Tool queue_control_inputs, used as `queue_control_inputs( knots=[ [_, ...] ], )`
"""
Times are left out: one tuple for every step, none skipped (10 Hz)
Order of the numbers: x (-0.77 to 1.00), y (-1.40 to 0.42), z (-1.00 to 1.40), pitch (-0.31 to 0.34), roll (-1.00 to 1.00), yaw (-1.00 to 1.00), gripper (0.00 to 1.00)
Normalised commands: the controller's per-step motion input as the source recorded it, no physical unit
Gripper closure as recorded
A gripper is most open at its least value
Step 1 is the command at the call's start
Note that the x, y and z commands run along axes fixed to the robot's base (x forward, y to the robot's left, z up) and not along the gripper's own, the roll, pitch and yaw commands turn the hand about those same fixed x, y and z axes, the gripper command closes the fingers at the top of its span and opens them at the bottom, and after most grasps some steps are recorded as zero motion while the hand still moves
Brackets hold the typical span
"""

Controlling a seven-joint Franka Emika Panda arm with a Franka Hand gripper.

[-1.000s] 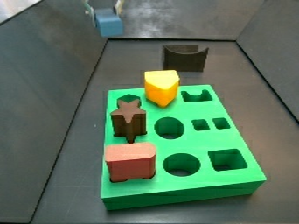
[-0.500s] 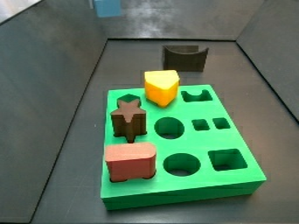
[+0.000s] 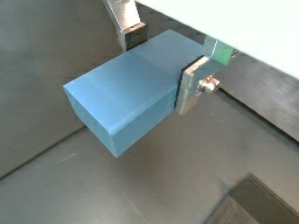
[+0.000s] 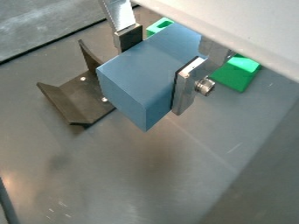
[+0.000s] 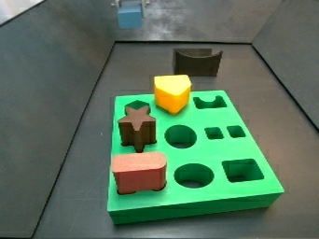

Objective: Pick up the rectangle object. Move up. Place the rectangle object on the fixture. Regrasp the rectangle object. Move to above the board. Insert the rectangle object.
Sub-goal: Place the rectangle object on the fixture.

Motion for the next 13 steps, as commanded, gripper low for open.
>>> queue_control_inputs(
  knots=[
    [1.0, 0.25, -0.22, -0.029, -0.07, -0.17, 1.0],
    [1.0, 0.22, -0.19, -0.015, -0.09, -0.1, 1.0],
    [1.0, 0.21, -0.19, -0.016, -0.09, -0.08, 1.0],
    [1.0, 0.19, -0.17, -0.016, -0.11, -0.07, 1.0],
    [1.0, 0.17, -0.16, -0.015, -0.12, -0.06, 1.0],
    [1.0, 0.15, -0.14, -0.01, -0.13, -0.06, 1.0],
    [1.0, 0.15, -0.13, -0.006, -0.14, -0.06, 1.0],
    [0.92, 0.11, -0.1, 0.004, -0.16, -0.06, 1.0],
    [1.0, 0.04, 0.52, 0.17, -1.0, -0.03, 1.0],
    [1.0, 0.04, 0.58, 0.186, -1.0, -0.04, 1.0],
    [1.0, 0.04, 0.55, 0.193, -1.0, -0.04, 1.0],
    [1.0, 0.05, 0.38, 0.186, -1.0, -0.05, 1.0],
    [1.0, 0.06, 0.29, 0.181, -1.0, -0.05, 1.0]
  ],
)
